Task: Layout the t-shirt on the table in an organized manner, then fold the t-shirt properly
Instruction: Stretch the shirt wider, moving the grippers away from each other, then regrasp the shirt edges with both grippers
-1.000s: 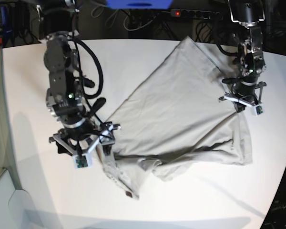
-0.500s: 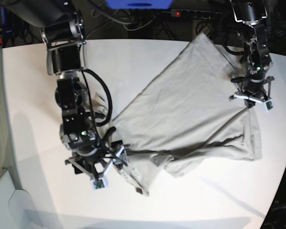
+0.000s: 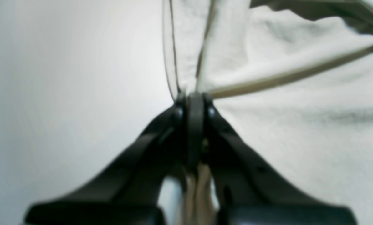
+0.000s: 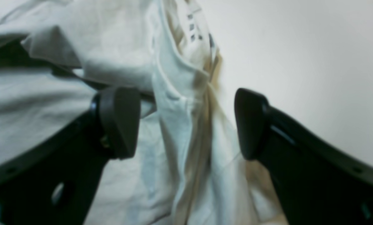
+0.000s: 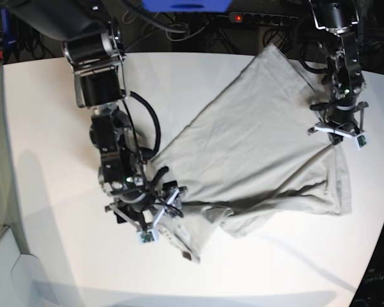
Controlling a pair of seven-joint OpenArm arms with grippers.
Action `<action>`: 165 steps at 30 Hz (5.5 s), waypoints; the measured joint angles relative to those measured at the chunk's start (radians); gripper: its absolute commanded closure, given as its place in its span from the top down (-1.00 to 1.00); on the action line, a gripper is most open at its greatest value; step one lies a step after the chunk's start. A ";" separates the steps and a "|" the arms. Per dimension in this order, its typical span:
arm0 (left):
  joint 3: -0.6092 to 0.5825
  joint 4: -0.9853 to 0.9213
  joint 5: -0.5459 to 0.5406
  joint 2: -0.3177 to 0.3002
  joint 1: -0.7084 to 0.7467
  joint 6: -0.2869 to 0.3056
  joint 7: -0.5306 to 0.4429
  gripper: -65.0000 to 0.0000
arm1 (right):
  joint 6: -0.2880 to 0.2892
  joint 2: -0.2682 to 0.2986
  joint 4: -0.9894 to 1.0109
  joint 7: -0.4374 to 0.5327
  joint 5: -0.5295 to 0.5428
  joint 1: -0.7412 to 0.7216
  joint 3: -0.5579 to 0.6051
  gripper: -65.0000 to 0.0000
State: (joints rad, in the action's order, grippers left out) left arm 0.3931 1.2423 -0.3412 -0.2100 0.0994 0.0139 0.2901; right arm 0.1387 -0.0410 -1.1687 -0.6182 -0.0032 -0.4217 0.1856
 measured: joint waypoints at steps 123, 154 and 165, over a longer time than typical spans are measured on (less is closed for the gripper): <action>-0.203 -0.551 0.017 -0.080 -0.596 -0.023 0.035 0.22 | 0.007 0.043 -0.303 -0.269 -0.007 0.151 -0.136 -0.16; -0.212 -0.871 0.021 -0.164 -0.613 -0.014 -0.343 0.22 | 0.008 0.124 0.306 -0.042 -0.007 -0.198 -0.135 -0.15; -0.212 -0.872 0.022 -0.161 -0.612 -0.018 -0.343 0.22 | 0.008 0.129 0.700 0.230 -0.008 -0.338 -0.135 -0.15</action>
State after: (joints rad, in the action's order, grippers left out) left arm 0.1814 0.3698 -0.3195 -0.3710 -0.5125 -0.0044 -0.0532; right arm 0.1467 0.0879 -0.4683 -0.3882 -0.0113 -0.7601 0.0509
